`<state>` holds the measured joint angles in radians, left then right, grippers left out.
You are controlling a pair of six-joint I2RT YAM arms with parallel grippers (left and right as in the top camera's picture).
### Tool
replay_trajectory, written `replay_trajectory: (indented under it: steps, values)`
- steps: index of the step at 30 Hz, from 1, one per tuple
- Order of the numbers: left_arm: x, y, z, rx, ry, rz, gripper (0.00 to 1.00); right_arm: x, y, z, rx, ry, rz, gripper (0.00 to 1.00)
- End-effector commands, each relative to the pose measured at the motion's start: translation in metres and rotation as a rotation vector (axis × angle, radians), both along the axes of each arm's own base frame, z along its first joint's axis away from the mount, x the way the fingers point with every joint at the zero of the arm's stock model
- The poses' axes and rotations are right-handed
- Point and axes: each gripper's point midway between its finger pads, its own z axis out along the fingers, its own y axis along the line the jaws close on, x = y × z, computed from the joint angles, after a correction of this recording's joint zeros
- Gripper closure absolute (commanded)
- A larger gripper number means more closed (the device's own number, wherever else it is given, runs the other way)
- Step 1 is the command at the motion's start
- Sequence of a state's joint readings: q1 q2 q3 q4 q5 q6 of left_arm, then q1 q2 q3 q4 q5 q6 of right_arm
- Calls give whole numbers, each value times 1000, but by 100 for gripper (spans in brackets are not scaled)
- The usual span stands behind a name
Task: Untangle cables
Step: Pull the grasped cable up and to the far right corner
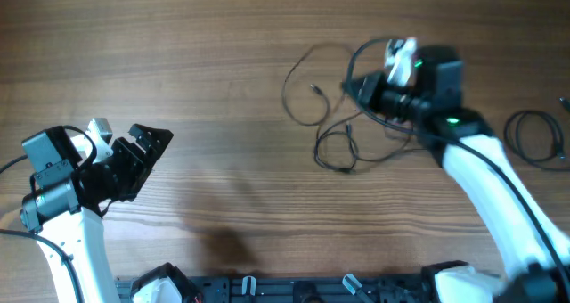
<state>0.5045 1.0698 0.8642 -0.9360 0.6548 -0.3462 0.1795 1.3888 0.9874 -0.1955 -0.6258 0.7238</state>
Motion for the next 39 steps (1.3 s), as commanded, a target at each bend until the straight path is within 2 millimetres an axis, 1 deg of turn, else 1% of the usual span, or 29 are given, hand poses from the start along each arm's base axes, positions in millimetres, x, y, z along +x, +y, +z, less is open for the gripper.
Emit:
replay_trajectory:
  steps: [1,2,4,9,10,13,16,18,21,22,23,26,28,29,31,35,37,39]
  values:
    - [1,2,1,0,2,8,0,-5,-8,123,-60,-400,20,96]
    - [1,2,1,0,2,8,0,-6,-12,143,-76,-455,17,96]
    - [1,2,1,0,2,8,0,-4,-26,176,-130,-529,-33,96]
    - [1,2,1,0,2,8,0,0,-64,234,-273,-622,-150,96]
    - [1,2,1,0,2,8,0,4,-79,247,-335,-646,-203,96]
    - [1,2,1,0,2,8,0,15,-117,270,-472,-681,-346,96]
    - [1,2,1,0,2,8,0,27,-146,279,-549,-693,-435,96]
    - [1,2,1,-1,2,8,0,40,-167,280,-607,-698,-486,96]
    - [1,2,1,0,2,8,0,62,-207,281,-662,-693,-601,96]
    - [1,2,1,0,2,8,0,67,-217,283,-671,-698,-632,95]
    - [1,2,1,0,2,8,0,76,-232,290,-680,-719,-673,96]
    - [1,2,1,0,2,8,0,89,-262,307,-695,-774,-748,96]
    - [1,2,1,0,2,8,0,98,-278,319,-718,-814,-782,96]
    - [1,2,1,0,2,8,0,106,-289,326,-761,-851,-793,96]
    - [1,2,1,0,2,8,0,115,-300,329,-794,-882,-814,96]
    - [1,2,1,0,2,8,0,129,-341,324,-835,-883,-954,96]
    - [1,2,1,0,2,8,0,136,-367,313,-866,-859,-1032,96]
    - [1,2,1,0,2,8,0,144,-391,295,-907,-810,-1082,96]
